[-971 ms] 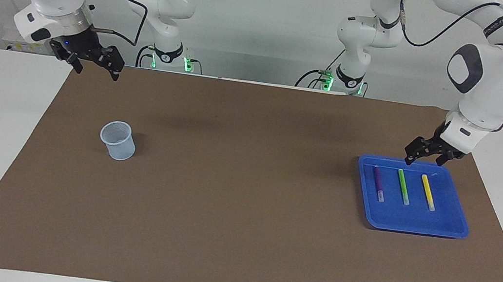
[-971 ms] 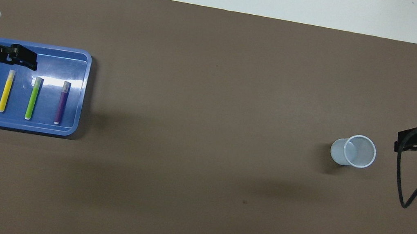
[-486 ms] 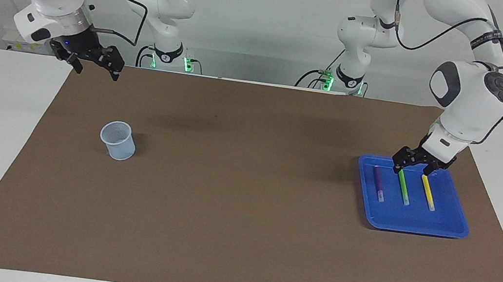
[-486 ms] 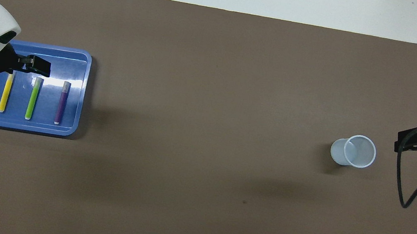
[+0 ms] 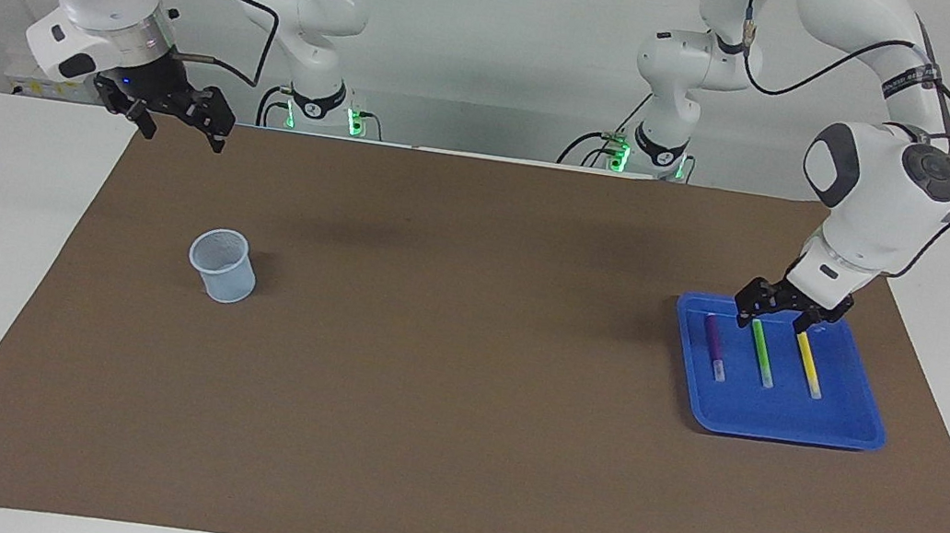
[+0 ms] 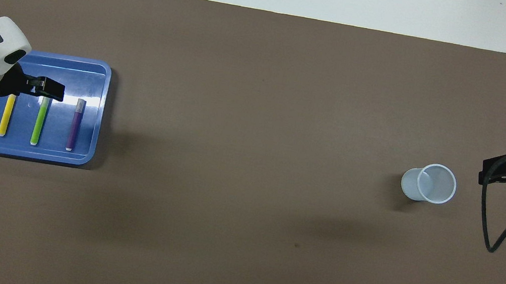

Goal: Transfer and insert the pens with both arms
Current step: 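Move the left gripper over the purple pen in the blue tray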

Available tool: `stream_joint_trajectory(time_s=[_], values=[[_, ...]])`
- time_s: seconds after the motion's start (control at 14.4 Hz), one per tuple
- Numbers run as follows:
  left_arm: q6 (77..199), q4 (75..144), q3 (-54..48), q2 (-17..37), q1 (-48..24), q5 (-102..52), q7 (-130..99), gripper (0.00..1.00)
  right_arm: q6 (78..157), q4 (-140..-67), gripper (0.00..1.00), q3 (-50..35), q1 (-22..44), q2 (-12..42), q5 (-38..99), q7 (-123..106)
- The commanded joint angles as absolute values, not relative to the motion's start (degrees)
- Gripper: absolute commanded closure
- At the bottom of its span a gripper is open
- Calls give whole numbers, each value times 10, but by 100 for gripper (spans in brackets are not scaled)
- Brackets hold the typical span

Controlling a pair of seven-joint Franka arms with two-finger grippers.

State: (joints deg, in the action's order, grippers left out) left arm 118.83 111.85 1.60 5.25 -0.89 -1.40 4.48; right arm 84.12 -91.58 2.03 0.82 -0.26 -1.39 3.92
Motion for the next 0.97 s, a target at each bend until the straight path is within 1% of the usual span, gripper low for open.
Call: stream_joint_trajectory(time_s=[0.0,0.28,0.49,0.76,0.9], values=[[1214,1159,17,28,-3,-21,63,0,842,-913,0,18,6,-1,-11,45],[1250,1194,16,22,1,-22,62,0,842,-913,0,18,6,-1,-11,45],[1252,1196,16,23,0,-22,58,0,842,-913,0,18,6,-1,-11,45],[1296,1222,15,32,-6,-23,49,0,842,-913,0,18,6,-1,-11,45],[1301,1223,15,41,-7,-40,49,0,842,-913,0,18,6,-1,-11,45]])
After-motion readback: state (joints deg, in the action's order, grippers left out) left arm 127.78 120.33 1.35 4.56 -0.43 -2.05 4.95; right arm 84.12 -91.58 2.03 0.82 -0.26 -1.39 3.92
